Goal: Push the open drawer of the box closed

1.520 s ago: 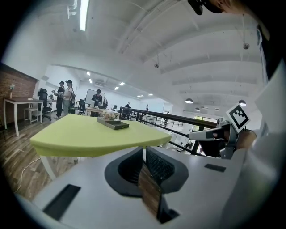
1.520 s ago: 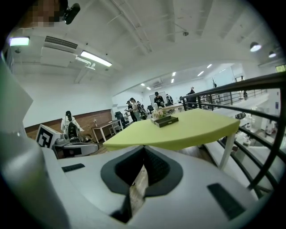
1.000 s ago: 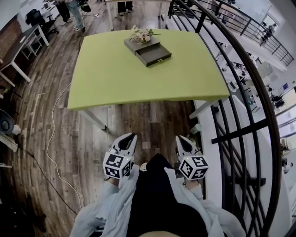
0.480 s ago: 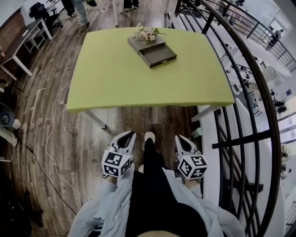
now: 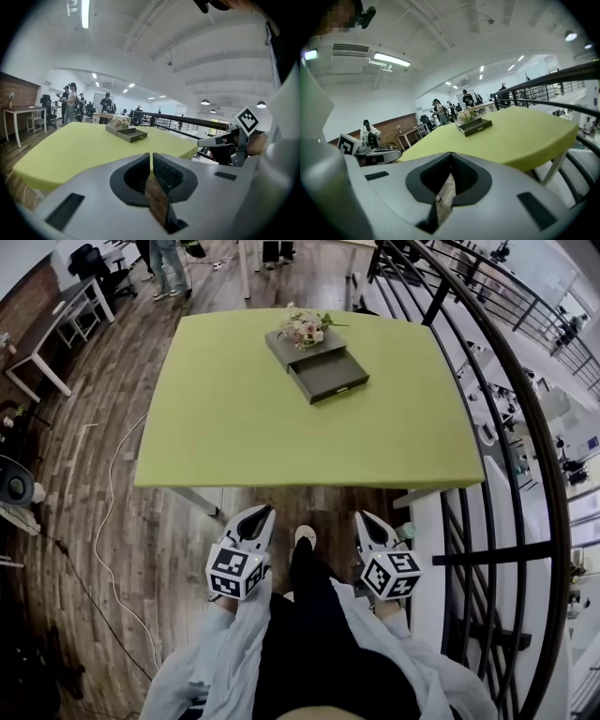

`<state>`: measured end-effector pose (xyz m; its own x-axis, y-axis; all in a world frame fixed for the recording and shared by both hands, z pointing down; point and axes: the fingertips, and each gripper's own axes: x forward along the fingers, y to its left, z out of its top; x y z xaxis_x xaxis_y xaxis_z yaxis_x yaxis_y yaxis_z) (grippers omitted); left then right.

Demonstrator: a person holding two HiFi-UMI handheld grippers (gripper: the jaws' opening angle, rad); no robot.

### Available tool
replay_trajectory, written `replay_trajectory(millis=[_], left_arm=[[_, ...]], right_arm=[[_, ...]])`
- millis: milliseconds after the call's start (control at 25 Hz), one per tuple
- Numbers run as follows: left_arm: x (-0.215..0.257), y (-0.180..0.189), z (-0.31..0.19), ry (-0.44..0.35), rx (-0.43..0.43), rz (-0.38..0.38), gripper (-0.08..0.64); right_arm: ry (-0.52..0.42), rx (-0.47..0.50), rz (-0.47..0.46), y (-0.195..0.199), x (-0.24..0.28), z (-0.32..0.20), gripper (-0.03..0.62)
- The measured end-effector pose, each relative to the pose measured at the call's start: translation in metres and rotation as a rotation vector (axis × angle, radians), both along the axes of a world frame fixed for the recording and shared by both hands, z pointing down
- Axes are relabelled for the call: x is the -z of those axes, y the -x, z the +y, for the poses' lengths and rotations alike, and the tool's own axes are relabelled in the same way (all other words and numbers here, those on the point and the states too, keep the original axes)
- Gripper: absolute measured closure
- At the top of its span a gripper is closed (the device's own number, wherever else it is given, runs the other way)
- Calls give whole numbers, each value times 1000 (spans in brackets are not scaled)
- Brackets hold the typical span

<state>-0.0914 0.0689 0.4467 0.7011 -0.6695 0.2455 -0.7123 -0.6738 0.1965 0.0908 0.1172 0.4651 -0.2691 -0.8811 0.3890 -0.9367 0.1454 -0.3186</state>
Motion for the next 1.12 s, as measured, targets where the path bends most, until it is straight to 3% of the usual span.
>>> replay_trajectory(millis=[480, 1120], left_arm=[[3, -24, -92, 13, 44, -1, 532], [0, -55, -181, 1, 90, 4, 532]], right_arm=[[0, 44, -24, -21, 2, -105, 584], [7, 80, -51, -54, -9, -194, 584]])
